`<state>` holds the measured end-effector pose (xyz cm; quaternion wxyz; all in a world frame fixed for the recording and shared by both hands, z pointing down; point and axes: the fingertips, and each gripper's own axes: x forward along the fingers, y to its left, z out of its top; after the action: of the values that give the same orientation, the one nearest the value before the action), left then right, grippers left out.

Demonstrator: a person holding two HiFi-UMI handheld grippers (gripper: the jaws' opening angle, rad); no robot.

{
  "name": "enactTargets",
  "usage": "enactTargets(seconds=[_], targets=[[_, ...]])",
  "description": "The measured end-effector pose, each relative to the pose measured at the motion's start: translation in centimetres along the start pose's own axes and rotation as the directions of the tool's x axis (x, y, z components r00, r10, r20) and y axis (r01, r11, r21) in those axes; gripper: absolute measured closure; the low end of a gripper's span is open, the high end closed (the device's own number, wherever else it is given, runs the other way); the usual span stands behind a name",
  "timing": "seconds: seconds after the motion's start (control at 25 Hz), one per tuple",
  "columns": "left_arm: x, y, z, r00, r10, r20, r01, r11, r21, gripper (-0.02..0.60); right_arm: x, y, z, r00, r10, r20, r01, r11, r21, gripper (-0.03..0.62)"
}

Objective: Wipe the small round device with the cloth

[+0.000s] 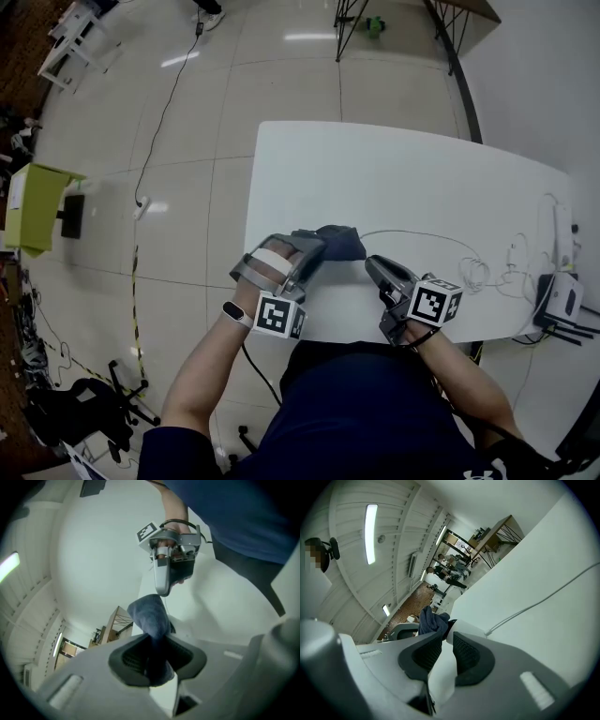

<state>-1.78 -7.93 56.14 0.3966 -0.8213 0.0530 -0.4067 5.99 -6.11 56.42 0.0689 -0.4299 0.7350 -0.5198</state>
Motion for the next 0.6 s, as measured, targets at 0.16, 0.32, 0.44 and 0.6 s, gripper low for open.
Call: enactTargets(seconds=[0.16, 0.32, 0.44, 0.6], targets=[[-0.6, -1.7, -0.4, 0.997, 0.073, -0.005, -0.073, 0.994, -0.076, 0.489, 0.2, 0.1, -0.1, 1.0, -0.002, -0.006, 0.002, 1.0, 0.001, 0.516], [-0.6, -3.0, -1.1, 0.995, 0.098, -0.011, -0.098, 0.976, -0.197, 0.489, 0.3, 0.1, 0.0, 1.0, -0.006, -0.01, 0.006, 1.0, 0.006, 0.516], [-0.5, -3.8, -1.8, 0.995, 0.095, -0.022, -0.097, 0.945, -0.313, 0.489, 0.3, -0.2, 0.1, 1.0, -0.011, -0.012, 0.011, 1.0, 0.008, 0.516], [-0.2, -4.7, -3.6, 0.998, 0.06, -0.03, -0.066, 0.8, -0.597, 0.491, 0.4, -0.1, 0.2, 1.0, -0.011, -0.006, 0.011, 1.0, 0.025, 0.517]])
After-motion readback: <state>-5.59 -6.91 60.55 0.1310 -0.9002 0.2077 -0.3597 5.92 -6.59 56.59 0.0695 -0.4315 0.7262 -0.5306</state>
